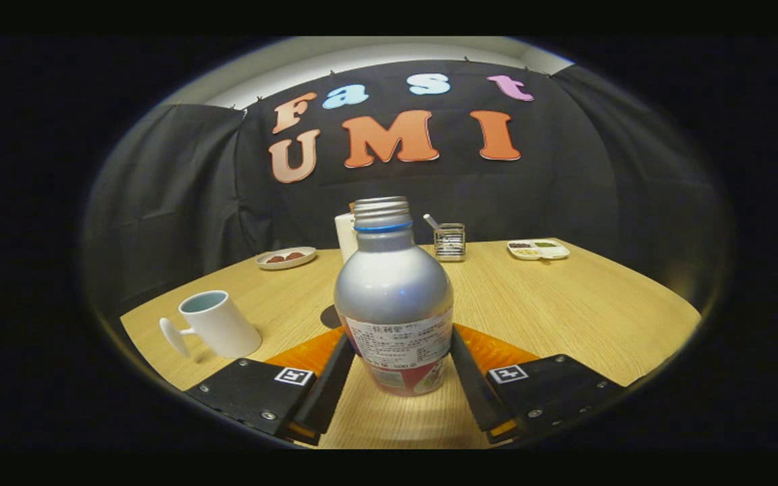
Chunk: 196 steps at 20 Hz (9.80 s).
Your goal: Take the bottle from table, then pour the juice into the cup, finally place the bottle on the coaster
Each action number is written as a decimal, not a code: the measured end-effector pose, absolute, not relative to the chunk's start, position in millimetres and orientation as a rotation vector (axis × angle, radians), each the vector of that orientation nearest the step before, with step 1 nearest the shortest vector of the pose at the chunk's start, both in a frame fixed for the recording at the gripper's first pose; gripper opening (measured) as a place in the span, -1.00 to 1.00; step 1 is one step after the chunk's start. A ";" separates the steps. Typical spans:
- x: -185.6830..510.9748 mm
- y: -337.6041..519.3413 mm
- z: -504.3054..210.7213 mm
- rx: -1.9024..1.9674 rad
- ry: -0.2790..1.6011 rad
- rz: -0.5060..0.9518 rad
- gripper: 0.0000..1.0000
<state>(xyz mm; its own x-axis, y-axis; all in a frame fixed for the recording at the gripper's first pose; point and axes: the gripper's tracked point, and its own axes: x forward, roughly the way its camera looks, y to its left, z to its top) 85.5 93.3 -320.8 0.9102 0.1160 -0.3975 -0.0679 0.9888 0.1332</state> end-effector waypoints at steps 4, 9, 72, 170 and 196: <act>87.5 94.6 -315.4 0.064 0.439 0.078 0.56; 93.1 92.8 -294.6 -0.077 0.422 0.056 0.56; 128.2 201.2 -221.0 -1.640 0.133 0.203 0.55; 130.9 197.2 -170.8 -1.104 0.190 0.293 0.55; 135.0 57.8 -203.1 -0.168 0.385 0.095 0.56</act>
